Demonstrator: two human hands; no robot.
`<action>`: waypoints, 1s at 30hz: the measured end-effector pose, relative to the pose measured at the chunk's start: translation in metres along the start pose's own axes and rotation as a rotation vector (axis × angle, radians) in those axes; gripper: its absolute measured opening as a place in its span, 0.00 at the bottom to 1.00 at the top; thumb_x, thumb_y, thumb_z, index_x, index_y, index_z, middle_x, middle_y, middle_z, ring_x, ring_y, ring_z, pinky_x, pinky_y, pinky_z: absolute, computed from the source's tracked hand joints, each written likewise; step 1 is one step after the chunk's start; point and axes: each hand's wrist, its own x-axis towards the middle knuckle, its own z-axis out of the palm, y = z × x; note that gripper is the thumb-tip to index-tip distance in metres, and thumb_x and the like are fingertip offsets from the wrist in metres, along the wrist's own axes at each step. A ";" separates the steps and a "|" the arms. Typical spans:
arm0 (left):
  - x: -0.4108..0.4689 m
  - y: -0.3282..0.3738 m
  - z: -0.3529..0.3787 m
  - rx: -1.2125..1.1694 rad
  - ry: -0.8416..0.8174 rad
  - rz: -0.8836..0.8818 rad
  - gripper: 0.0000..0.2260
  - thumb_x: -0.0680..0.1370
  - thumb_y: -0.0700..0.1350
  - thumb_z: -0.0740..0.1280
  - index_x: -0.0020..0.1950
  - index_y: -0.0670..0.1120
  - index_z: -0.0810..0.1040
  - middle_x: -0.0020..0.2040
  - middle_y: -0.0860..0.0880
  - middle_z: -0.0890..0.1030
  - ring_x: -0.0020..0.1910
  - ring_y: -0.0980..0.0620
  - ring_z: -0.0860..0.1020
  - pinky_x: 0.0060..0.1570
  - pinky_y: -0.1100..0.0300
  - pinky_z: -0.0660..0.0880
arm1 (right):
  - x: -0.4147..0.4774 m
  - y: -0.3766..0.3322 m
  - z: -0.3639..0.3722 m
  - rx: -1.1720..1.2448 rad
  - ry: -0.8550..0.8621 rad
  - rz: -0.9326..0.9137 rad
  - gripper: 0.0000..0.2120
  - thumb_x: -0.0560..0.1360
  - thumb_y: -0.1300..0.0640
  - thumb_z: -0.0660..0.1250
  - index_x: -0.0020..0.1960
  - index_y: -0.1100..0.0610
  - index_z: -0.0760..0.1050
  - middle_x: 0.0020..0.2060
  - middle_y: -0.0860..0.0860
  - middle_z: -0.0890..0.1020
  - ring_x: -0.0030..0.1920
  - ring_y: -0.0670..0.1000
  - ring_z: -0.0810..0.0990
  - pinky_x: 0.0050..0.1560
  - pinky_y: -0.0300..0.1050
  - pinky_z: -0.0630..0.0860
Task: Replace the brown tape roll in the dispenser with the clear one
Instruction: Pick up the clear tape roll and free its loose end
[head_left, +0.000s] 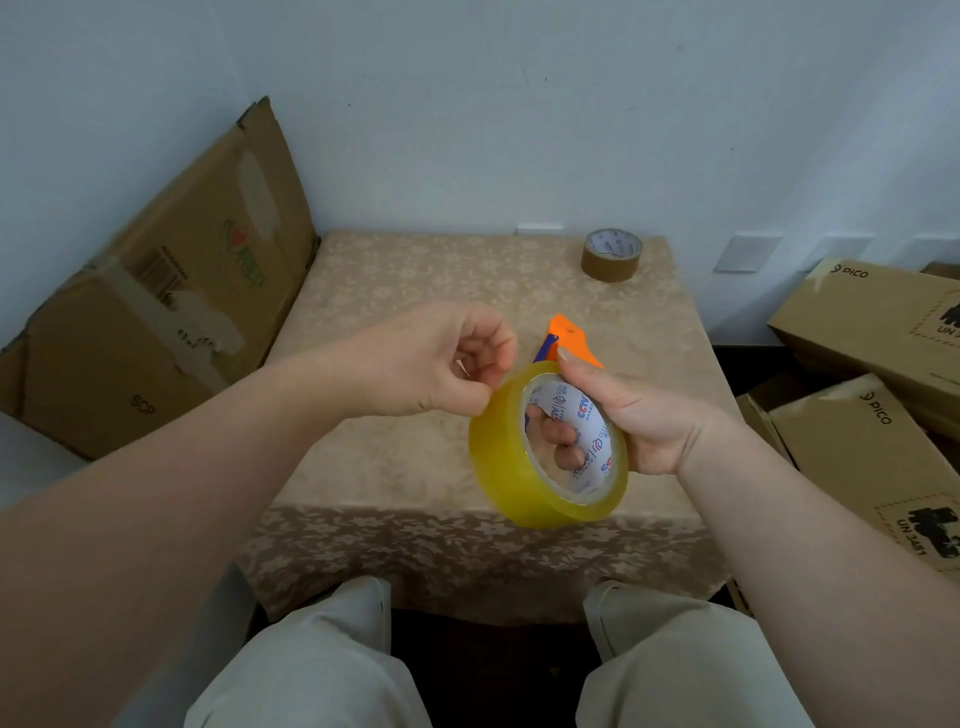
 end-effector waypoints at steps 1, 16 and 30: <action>0.001 -0.001 0.001 -0.026 -0.008 -0.005 0.13 0.67 0.28 0.67 0.39 0.47 0.75 0.35 0.49 0.76 0.33 0.57 0.72 0.34 0.65 0.71 | 0.000 0.000 0.000 0.008 -0.004 0.000 0.29 0.66 0.33 0.65 0.45 0.60 0.77 0.29 0.53 0.70 0.27 0.51 0.71 0.31 0.41 0.72; -0.004 -0.008 0.011 -0.264 0.164 -0.162 0.16 0.75 0.34 0.64 0.60 0.49 0.76 0.53 0.49 0.80 0.51 0.54 0.80 0.49 0.60 0.80 | 0.001 -0.002 -0.004 0.069 0.088 0.036 0.30 0.72 0.28 0.53 0.41 0.53 0.76 0.31 0.51 0.65 0.28 0.47 0.70 0.26 0.46 0.75; 0.012 -0.039 0.017 -0.240 0.713 -0.209 0.09 0.78 0.41 0.62 0.37 0.47 0.71 0.41 0.44 0.77 0.34 0.53 0.78 0.32 0.60 0.79 | 0.018 0.004 -0.012 0.083 0.678 -0.055 0.10 0.76 0.48 0.63 0.46 0.53 0.78 0.36 0.50 0.78 0.27 0.46 0.76 0.22 0.37 0.70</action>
